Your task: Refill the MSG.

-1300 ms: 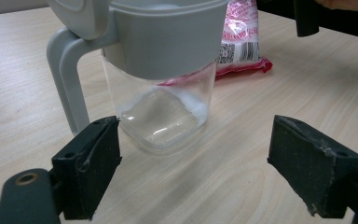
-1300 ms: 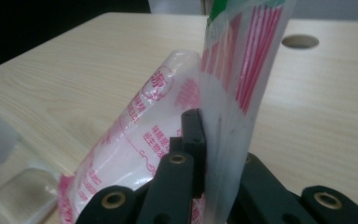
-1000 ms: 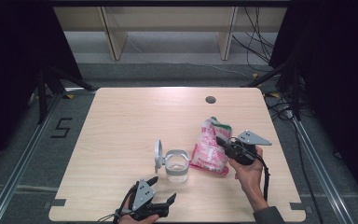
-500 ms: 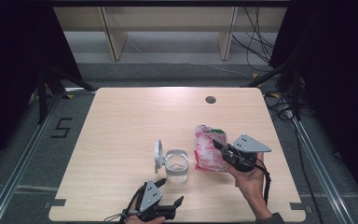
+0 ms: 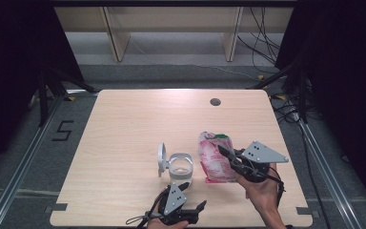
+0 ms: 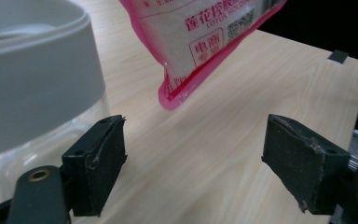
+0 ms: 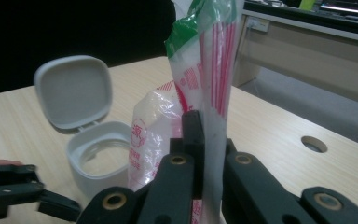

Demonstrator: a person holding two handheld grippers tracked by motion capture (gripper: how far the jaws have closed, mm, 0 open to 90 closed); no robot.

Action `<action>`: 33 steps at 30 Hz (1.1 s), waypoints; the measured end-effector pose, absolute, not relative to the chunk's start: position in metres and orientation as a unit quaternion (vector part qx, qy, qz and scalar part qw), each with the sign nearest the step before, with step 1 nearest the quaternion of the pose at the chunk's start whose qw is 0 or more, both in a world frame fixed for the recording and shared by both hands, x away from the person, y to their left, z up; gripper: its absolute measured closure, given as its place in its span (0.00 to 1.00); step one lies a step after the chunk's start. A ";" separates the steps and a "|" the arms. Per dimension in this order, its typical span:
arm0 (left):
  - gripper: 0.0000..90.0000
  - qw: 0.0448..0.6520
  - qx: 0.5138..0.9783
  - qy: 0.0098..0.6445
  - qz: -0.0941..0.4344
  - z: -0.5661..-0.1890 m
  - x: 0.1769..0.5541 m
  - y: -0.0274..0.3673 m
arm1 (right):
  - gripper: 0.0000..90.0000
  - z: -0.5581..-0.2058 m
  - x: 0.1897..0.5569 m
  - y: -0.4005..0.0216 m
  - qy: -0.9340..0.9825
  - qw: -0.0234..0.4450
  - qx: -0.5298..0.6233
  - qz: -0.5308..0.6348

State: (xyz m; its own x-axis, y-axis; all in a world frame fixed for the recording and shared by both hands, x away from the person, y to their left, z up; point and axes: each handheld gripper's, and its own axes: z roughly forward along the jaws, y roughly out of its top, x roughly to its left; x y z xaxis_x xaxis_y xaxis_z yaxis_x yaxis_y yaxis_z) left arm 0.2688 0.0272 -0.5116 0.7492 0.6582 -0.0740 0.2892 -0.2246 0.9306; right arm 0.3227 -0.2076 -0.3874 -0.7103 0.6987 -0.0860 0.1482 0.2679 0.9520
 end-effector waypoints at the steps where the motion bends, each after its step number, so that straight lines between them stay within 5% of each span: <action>1: 0.23 0.540 0.761 0.309 0.183 -0.510 0.271 0.025 | 1.00 -0.386 0.322 -0.208 0.753 0.268 0.275 0.534; 18: 0.34 0.536 0.764 0.310 0.182 -0.510 0.277 0.006 | 1.00 -0.363 0.290 -0.197 0.746 0.247 0.246 0.567; 22: 0.46 0.540 0.765 0.297 0.185 -0.510 0.276 0.006 | 1.00 -0.361 0.284 -0.195 0.739 0.233 0.247 0.582; 27: 0.72 0.551 0.761 0.278 0.199 -0.512 0.273 0.003 | 1.00 -0.365 0.282 -0.189 0.746 0.222 0.244 0.578; 33: 0.78 0.554 0.758 0.284 0.194 -0.513 0.281 -0.002 | 1.00 -0.366 0.287 -0.187 0.747 0.222 0.249 0.575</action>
